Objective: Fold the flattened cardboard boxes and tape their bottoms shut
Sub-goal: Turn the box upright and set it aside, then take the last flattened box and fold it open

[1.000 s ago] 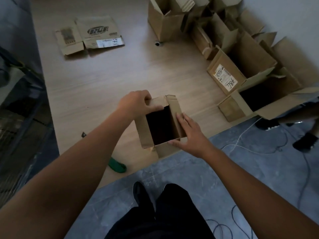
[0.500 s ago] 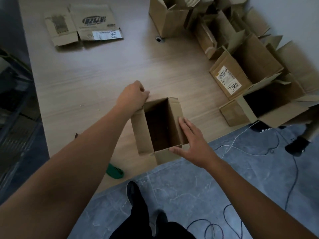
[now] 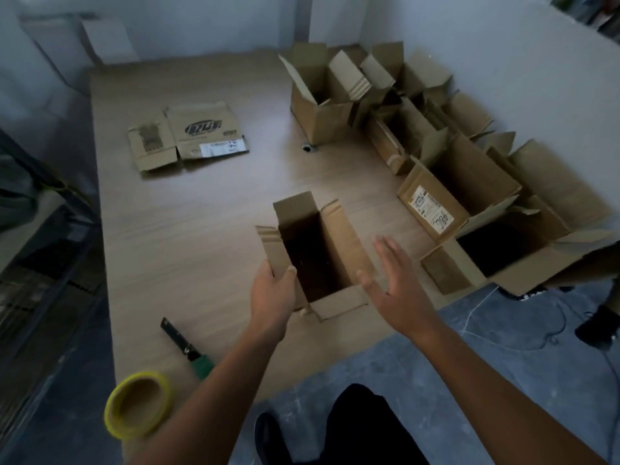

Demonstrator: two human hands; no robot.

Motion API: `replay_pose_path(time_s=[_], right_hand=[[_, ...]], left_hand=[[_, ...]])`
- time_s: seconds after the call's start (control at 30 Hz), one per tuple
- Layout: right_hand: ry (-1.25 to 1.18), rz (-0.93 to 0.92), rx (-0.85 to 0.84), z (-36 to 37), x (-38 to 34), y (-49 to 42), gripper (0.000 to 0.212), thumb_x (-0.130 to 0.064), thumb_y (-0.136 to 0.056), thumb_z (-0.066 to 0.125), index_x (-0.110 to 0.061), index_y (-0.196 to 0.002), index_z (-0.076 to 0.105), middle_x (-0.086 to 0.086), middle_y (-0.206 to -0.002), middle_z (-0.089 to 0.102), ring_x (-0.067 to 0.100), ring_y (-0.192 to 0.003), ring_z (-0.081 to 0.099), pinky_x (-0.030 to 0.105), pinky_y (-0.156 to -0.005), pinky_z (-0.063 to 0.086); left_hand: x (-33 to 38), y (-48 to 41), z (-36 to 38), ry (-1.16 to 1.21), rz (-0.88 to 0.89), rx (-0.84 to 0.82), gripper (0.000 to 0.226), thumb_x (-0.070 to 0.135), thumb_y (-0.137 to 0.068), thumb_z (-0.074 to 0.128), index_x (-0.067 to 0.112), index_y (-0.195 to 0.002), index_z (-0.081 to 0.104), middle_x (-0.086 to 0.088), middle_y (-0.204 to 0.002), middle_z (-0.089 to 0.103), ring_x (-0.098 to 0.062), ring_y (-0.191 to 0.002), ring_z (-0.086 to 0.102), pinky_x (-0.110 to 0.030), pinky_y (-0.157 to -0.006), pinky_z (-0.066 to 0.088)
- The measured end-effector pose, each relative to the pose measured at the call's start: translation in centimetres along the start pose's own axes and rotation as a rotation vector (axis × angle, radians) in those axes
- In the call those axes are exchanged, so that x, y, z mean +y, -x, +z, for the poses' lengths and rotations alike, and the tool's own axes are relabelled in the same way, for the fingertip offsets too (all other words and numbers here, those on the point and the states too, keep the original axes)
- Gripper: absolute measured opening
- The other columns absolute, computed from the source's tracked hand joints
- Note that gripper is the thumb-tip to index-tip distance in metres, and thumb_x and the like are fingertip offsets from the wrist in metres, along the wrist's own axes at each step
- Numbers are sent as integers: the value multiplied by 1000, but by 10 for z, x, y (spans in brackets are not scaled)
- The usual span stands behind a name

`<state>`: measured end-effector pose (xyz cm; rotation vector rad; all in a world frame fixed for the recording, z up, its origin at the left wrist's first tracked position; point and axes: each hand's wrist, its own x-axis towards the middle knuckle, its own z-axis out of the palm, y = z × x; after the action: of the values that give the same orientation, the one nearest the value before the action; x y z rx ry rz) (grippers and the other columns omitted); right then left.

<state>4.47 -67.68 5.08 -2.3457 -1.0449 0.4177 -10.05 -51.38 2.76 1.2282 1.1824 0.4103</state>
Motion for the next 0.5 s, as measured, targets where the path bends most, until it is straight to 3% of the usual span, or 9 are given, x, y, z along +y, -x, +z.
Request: replay_pose_path(time_s=[0.13,0.23,0.33,0.5], right_hand=[[112,-4,65,-56,19,-62,69,-51,-101,49,-30,-161,20,-6,-168,13,13,-155,6,45,-122,18],[128,-27,102,-91,36,-123,67,-46,-101,50,-26,-160,26,-4,-168,17,14,-155,8,49,-124,21],[100,-53,106,-115,55,-189,65,-42,-102,51,-24,-160,27,-4,-167,20,13,-155,7,48,-125,20],[216,-145,-22,-134,91,-282,63,-43,-103,48,-21,-159,28,3,-167,22,20,-156,5,49,-126,15]], left_hand=[[49,-55,51,-29,70,-28,20,23,-101,56,23,-120,58,-2,-109,66,-25,-96,66,-51,-79,62],[90,-104,100,-50,67,-54,16,19,-104,52,22,-120,52,-4,-108,61,-18,-87,62,-39,-61,62],[122,-156,149,-91,9,-50,31,21,-104,53,14,-134,48,-11,-122,57,-28,-92,63,-32,-47,57],[159,-216,228,-92,-54,-56,18,17,-104,50,16,-122,49,-10,-112,58,-29,-88,62,-38,-51,60]])
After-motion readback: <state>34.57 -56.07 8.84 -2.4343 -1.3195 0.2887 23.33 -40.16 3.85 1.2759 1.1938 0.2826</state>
